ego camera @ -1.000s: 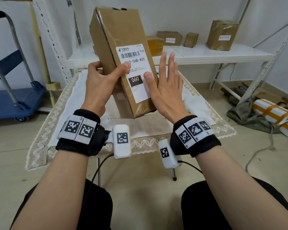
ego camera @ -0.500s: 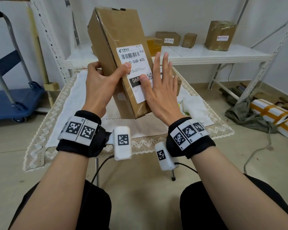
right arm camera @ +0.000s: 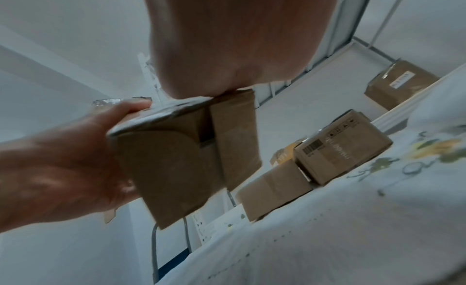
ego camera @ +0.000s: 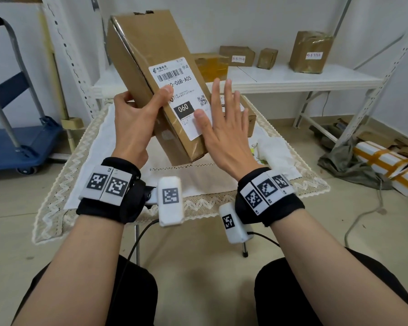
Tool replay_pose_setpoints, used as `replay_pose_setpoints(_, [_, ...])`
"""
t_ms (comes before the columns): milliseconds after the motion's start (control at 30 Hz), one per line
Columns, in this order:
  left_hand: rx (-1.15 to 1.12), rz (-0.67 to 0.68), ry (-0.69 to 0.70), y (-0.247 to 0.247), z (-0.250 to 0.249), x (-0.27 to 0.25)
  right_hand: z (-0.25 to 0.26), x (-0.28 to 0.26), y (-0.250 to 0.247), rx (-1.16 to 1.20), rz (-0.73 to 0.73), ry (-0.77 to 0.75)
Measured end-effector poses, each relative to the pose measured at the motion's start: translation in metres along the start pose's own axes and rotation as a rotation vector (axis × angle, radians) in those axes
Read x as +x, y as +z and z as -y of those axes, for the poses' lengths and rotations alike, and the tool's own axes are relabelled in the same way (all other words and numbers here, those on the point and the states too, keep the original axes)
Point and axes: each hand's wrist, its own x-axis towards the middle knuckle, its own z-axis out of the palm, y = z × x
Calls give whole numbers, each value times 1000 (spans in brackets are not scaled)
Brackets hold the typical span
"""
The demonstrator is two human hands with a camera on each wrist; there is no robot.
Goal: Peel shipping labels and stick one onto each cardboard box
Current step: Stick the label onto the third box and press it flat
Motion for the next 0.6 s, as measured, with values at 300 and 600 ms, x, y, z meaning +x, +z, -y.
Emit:
replay_pose_setpoints(300, [-42, -3, -1, 1, 0, -3, 23, 2, 1, 18, -63, -45])
replay_pose_setpoints(600, [-29, 41, -11, 4, 1, -6, 3, 5, 6, -7, -53, 64])
